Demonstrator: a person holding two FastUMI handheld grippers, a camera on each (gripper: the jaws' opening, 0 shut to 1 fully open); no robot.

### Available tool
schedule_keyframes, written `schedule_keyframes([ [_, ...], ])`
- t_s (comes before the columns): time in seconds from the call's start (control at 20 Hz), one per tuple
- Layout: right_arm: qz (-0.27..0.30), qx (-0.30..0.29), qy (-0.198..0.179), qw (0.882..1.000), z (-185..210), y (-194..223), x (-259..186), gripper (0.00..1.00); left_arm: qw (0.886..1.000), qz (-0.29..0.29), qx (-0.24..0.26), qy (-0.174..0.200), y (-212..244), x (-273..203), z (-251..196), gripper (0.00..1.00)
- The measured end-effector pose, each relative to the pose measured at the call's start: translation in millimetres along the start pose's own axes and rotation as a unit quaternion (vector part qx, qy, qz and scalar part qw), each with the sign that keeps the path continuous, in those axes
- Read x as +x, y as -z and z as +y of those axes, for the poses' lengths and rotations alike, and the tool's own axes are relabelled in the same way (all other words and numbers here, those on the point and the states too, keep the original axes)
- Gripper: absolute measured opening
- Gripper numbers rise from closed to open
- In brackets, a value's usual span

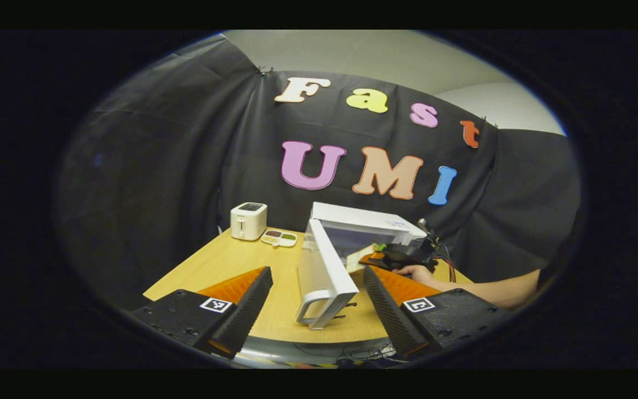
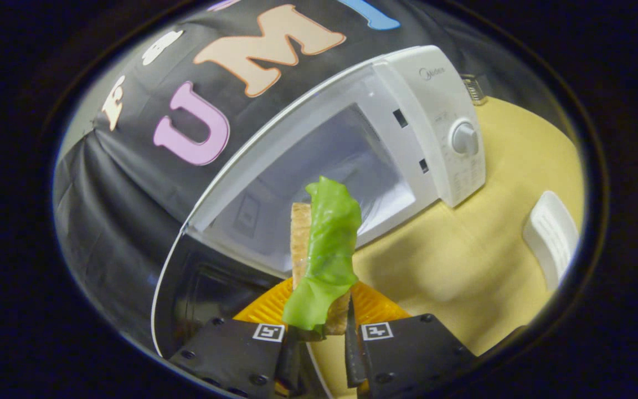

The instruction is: Open the microwave oven with the left hand, put the food in, and close the microwave oven.

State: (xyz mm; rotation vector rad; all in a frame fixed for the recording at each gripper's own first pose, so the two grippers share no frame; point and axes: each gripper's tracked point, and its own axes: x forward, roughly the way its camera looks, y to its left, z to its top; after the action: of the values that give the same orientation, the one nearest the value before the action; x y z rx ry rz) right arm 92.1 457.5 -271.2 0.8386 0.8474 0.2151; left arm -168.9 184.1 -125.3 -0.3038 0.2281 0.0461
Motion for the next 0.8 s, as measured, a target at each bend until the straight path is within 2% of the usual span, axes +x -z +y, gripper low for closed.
schedule_keyframes([
  [0.1,-0.018,0.025,0.000,1.000,10.5,-6.9,24.0,0.31,1.000,0.010,0.001,0.006,9.8,-2.2,-2.0,0.94],
  [0.15,-0.025,0.031,0.003,0.999,11.8,-9.8,35.5,0.35,1.000,0.018,0.000,0.004,16.3,-1.3,0.2,0.96],
  [0.35,-0.071,0.066,0.013,0.995,21.5,-31.4,70.0,0.36,0.999,0.024,-0.030,-0.007,23.5,-4.5,4.6,0.96],
  [0.5,-0.077,0.096,0.028,0.992,23.1,-32.6,95.5,0.36,0.998,0.033,-0.052,-0.023,36.1,-4.6,16.3,0.97],
  [0.7,-0.089,0.099,0.023,0.991,32.3,-39.2,118.7,0.36,0.994,0.057,-0.089,-0.039,60.0,0.7,28.4,0.97],
  [0.75,-0.090,0.098,0.024,0.991,34.3,-41.8,120.6,0.28,0.993,0.065,-0.086,-0.039,65.4,2.7,27.5,0.97],
  [0.8,-0.090,0.095,0.026,0.991,35.2,-44.3,123.5,0.28,0.994,0.064,-0.080,-0.037,64.3,4.1,26.4,1.00],
])
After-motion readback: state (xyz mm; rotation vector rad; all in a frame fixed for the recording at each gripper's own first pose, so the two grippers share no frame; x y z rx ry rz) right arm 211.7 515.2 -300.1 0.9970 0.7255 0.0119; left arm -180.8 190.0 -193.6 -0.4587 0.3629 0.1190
